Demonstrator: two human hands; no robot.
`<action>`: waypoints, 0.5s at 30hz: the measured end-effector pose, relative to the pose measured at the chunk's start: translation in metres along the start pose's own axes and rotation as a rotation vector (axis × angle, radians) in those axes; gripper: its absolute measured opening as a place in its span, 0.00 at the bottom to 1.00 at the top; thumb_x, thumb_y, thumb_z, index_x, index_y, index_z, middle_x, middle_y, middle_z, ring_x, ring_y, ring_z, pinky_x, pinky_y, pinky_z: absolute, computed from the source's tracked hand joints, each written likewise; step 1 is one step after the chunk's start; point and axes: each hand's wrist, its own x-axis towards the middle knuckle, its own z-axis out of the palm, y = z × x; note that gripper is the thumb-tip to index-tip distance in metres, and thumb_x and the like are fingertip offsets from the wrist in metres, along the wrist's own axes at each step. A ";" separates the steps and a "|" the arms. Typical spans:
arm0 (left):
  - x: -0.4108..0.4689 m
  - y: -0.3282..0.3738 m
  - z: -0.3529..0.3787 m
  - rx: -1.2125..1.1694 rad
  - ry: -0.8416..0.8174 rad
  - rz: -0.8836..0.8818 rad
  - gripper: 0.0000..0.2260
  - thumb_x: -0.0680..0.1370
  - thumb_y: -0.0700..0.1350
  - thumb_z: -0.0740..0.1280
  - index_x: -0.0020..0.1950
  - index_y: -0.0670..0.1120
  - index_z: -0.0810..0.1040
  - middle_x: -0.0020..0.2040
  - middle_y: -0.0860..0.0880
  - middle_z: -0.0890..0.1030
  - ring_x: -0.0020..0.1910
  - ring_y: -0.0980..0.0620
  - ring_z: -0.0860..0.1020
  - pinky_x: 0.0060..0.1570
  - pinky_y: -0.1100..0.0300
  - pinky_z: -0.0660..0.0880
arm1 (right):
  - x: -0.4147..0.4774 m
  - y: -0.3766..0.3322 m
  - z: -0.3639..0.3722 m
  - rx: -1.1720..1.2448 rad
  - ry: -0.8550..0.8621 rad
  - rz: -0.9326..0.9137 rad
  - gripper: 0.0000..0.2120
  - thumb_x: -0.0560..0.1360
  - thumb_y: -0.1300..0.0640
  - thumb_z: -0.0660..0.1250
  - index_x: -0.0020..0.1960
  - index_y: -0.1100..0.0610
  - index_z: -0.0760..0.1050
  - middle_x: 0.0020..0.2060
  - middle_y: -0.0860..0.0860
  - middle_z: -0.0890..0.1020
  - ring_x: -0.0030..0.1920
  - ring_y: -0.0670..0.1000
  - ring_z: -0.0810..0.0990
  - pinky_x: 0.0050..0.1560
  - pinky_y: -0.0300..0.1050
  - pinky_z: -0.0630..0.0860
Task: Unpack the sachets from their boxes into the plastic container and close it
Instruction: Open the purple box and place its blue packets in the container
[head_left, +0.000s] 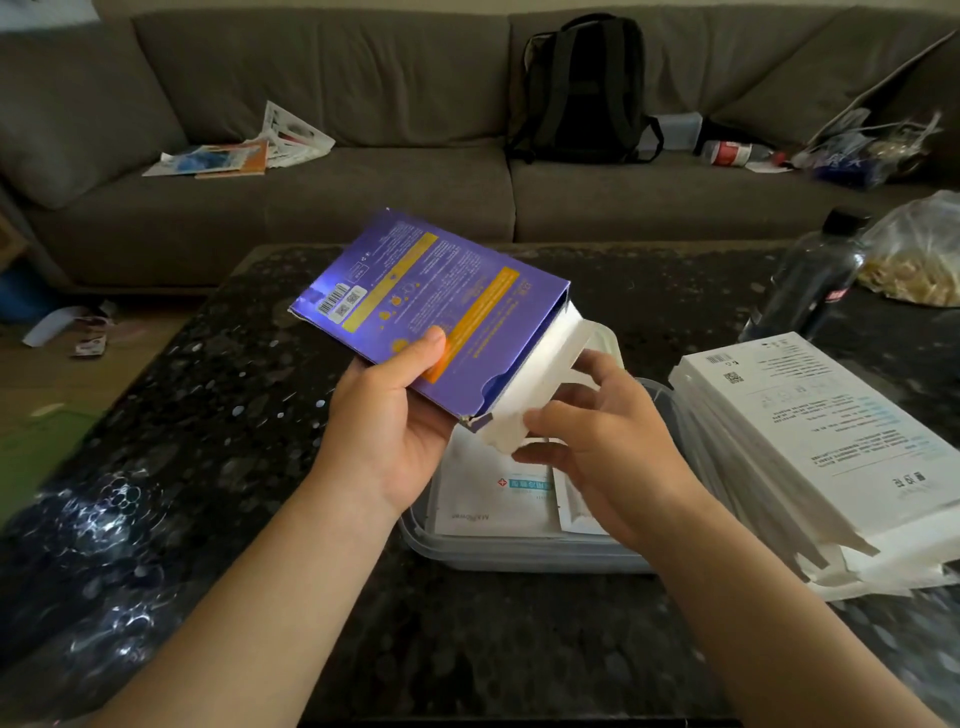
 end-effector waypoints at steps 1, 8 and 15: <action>0.001 0.000 0.001 -0.009 0.012 -0.013 0.13 0.81 0.36 0.67 0.65 0.41 0.79 0.49 0.47 0.88 0.46 0.51 0.88 0.44 0.54 0.85 | 0.000 -0.001 0.000 -0.079 0.049 -0.013 0.24 0.74 0.71 0.69 0.63 0.50 0.71 0.53 0.61 0.82 0.49 0.60 0.85 0.41 0.48 0.83; -0.005 0.000 0.006 0.012 0.022 -0.066 0.13 0.83 0.40 0.65 0.68 0.44 0.79 0.55 0.44 0.88 0.53 0.46 0.88 0.51 0.46 0.85 | -0.004 -0.001 0.001 -0.730 0.322 -0.363 0.18 0.71 0.52 0.77 0.54 0.44 0.71 0.40 0.43 0.77 0.41 0.40 0.78 0.34 0.34 0.77; -0.005 -0.004 0.004 0.053 -0.005 -0.074 0.19 0.82 0.41 0.67 0.73 0.45 0.76 0.64 0.42 0.85 0.62 0.42 0.84 0.60 0.43 0.82 | -0.002 -0.005 -0.002 -0.653 0.186 -0.300 0.08 0.75 0.58 0.73 0.39 0.47 0.81 0.35 0.43 0.81 0.37 0.42 0.80 0.34 0.33 0.76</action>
